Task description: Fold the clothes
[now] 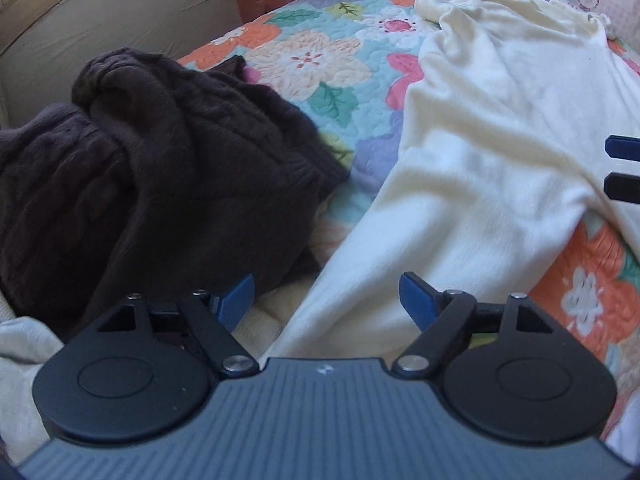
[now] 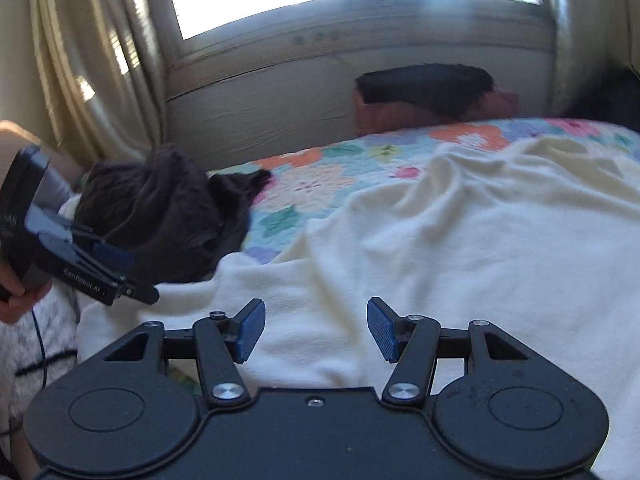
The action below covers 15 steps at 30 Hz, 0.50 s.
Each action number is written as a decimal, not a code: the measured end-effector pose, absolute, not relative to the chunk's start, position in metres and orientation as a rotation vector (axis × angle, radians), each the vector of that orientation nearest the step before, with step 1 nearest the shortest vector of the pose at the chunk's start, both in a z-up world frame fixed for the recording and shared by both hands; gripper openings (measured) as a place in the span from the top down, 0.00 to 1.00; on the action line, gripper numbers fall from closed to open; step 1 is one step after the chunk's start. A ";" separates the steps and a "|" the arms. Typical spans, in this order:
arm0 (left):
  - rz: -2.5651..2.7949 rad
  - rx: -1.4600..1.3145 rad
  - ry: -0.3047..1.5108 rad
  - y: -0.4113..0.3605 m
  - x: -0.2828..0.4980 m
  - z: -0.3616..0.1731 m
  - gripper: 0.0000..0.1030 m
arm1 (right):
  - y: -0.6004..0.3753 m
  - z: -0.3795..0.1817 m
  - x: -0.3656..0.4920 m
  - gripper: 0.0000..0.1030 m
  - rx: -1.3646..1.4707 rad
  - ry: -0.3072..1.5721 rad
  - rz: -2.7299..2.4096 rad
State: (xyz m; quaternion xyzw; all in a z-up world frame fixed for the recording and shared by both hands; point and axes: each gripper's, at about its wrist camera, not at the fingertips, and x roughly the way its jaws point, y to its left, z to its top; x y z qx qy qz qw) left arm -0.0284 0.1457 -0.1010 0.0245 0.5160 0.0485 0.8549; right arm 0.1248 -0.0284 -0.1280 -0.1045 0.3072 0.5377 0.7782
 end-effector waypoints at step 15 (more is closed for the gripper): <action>-0.124 0.126 1.002 0.138 -0.014 -0.096 0.35 | 0.070 -0.194 -0.060 0.40 -0.952 0.321 1.212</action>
